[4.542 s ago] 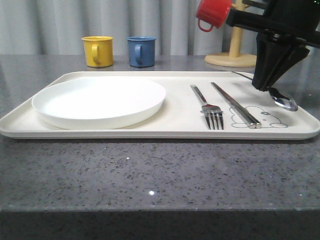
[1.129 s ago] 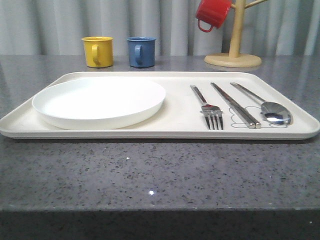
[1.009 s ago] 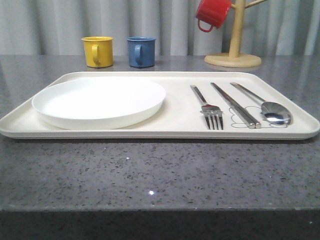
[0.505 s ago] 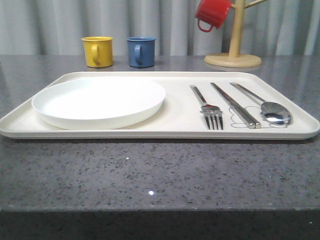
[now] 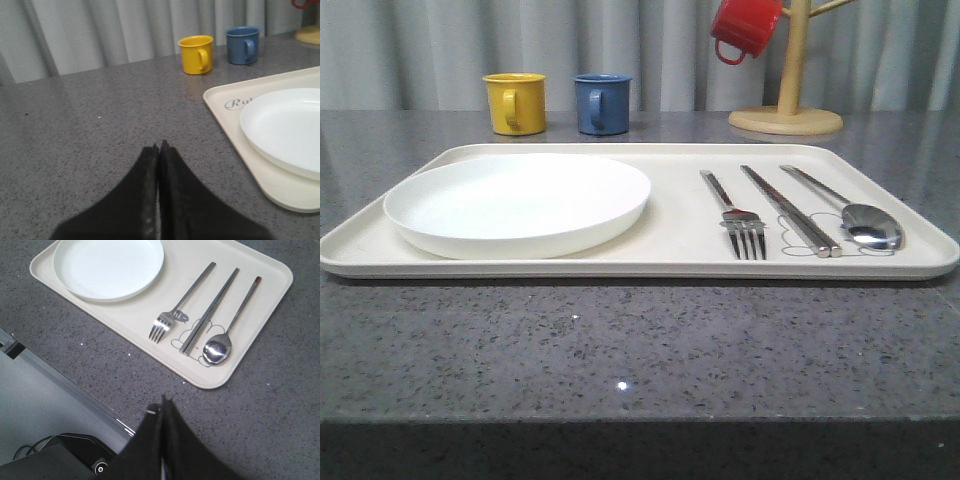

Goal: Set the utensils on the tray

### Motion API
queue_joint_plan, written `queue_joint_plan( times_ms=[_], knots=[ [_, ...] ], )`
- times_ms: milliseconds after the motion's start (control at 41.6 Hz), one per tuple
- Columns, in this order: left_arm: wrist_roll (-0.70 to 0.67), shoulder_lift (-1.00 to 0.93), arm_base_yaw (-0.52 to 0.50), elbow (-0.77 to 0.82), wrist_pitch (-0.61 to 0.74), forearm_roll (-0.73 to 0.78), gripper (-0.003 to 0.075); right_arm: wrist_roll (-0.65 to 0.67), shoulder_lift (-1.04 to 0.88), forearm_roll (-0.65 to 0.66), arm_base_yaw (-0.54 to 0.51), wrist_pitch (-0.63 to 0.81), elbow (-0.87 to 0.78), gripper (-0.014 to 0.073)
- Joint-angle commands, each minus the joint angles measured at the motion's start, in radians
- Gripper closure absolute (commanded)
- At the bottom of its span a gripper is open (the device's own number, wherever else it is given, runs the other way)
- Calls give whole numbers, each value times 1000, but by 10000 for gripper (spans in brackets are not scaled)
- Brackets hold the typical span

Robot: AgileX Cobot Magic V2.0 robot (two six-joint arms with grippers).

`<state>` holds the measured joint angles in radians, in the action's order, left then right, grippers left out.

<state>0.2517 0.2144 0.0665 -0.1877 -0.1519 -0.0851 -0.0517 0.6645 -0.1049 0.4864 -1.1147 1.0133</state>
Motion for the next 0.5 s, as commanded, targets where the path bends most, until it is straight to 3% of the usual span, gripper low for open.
queue_joint_plan(
  times_ms=[0, 168, 481],
  knots=[
    [0, -87, -32, 75, 176, -41, 738, -9, 1, 2, 1, 69, 21, 662],
    [0, -186, -42, 192, 255, -106, 738, -9, 1, 2, 1, 69, 21, 662],
    [0, -241, -42, 194, 226, -106, 738, -9, 2, 2, 1, 65, 21, 662]
  ],
)
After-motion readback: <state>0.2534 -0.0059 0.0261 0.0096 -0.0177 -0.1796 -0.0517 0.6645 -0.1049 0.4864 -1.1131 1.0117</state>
